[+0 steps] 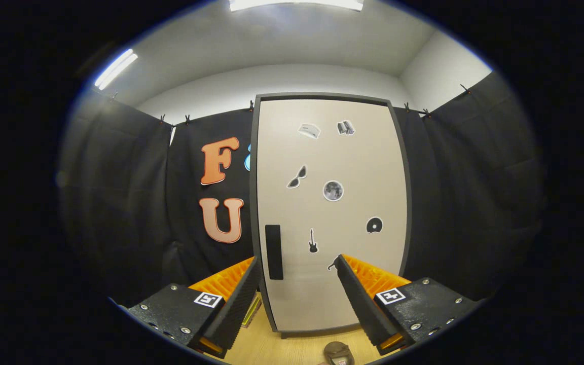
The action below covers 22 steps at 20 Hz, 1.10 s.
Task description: Open the shoe cabinet door, grab the shoes and put them into the shoe cabinet, then close the shoe cabinet door.
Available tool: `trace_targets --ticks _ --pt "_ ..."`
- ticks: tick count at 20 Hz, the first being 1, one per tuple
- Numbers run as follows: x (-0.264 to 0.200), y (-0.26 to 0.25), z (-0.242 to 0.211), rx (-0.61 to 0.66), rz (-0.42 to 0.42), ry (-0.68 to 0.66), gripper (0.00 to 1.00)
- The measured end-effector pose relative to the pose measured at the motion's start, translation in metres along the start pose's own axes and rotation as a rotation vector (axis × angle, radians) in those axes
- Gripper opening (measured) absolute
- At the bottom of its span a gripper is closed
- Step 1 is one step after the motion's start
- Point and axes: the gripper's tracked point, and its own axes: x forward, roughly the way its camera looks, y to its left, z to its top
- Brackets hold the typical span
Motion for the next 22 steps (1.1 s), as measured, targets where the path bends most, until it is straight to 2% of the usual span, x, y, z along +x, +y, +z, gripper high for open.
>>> trace_targets --ticks 4,13,16,18,22 --pt "0.049 0.014 -0.018 0.024 0.020 0.027 0.91" --pt "0.137 0.037 -0.062 0.007 0.029 0.090 0.76" --pt "0.158 0.034 -0.070 0.001 0.000 0.100 0.70" --pt "0.167 0.036 -0.076 0.000 -0.009 0.114 0.64" --pt "0.168 0.041 -0.077 -0.008 -0.030 0.109 0.41"
